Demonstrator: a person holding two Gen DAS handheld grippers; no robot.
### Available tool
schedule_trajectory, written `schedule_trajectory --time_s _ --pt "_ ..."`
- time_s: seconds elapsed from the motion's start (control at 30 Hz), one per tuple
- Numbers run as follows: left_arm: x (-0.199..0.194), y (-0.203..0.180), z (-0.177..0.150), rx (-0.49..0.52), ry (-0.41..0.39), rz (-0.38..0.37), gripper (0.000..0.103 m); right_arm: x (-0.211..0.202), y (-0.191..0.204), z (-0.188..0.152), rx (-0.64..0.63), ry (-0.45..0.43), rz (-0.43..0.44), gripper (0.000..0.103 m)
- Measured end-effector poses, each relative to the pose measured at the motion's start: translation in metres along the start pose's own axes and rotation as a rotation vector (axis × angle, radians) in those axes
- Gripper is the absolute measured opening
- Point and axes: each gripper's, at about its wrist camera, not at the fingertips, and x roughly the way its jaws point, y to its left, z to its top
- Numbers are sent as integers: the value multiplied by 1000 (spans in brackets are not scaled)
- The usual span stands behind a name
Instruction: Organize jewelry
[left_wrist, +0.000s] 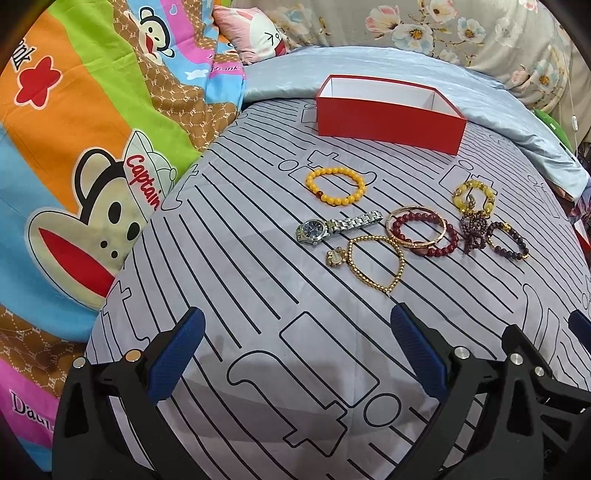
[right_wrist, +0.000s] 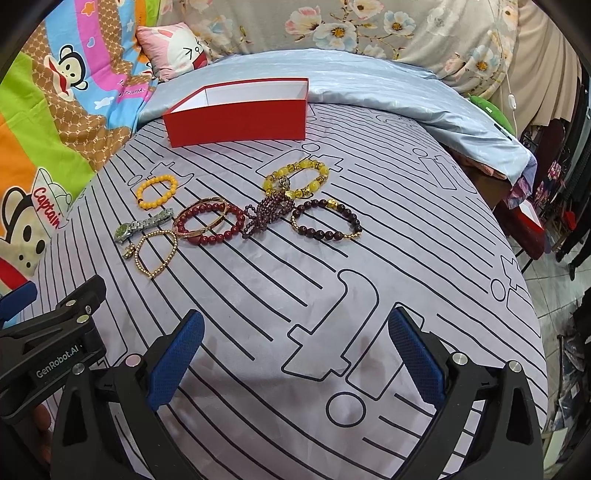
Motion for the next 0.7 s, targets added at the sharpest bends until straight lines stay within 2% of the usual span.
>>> schedule_trajectory --time_s 0.7 --pt "1 -2 2 2 -11 17 96 3 -1 1 9 0 9 96"
